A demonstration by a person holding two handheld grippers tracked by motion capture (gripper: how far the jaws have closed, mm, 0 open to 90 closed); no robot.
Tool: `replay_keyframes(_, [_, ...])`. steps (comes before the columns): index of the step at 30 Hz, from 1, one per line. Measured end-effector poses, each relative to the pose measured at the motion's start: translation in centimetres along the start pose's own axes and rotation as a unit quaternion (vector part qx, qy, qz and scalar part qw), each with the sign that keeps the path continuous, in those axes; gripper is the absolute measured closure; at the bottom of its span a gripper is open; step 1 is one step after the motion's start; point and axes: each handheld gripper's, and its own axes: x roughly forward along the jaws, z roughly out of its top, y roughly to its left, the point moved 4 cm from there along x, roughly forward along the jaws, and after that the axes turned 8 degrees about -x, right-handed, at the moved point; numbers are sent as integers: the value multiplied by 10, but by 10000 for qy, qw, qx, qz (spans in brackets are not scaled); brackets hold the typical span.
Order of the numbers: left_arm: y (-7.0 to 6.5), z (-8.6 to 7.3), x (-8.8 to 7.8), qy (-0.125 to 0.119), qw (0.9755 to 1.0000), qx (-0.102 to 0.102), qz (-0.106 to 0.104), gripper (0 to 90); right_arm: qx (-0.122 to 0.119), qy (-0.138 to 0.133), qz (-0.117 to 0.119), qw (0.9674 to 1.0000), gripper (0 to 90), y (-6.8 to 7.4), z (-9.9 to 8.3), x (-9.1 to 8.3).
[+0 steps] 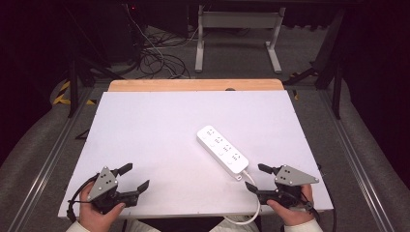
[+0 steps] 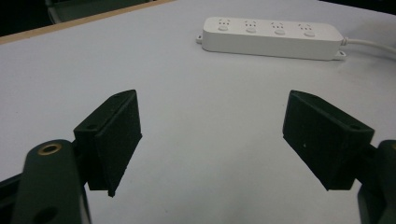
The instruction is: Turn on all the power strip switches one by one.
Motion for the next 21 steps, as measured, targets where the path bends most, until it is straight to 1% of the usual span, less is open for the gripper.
replay_keyframes(1, [0, 0, 0, -16, 10000, 30, 11, 196, 1, 3, -8, 10000, 266, 0, 0, 0])
replay_keyframes(2, [0, 0, 0, -37, 10000, 2, 10, 195, 5, 0, -7, 10000, 267, 0, 0, 0])
replay_keyframes(3, [1, 1, 0, -38, 10000, 18, 21, 195, 6, 1, -7, 10000, 266, 0, 0, 0])
replay_keyframes(10, [1, -1, 0, 37, 10000, 47, 62, 188, -11, -4, -19, 10000, 266, 0, 1, 0])
replay_keyframes(12, [1, -2, 2, 93, 9999, 108, 80, 185, -29, 17, -56, 10000, 268, 0, 2, 0])
replay_keyframes(15, [0, -1, 2, 39, 9997, 192, 130, 183, -141, 175, -223, 9995, 281, -2, 2, 0])
replay_keyframes(16, [-1, -1, 2, 27, 9997, 197, 130, 183, -154, 187, -248, 9994, 285, -2, 2, 0])
replay_keyframes(21, [-1, 0, 1, 5, 9996, 231, 148, 183, -145, 185, -243, 9994, 302, -3, 4, -1])
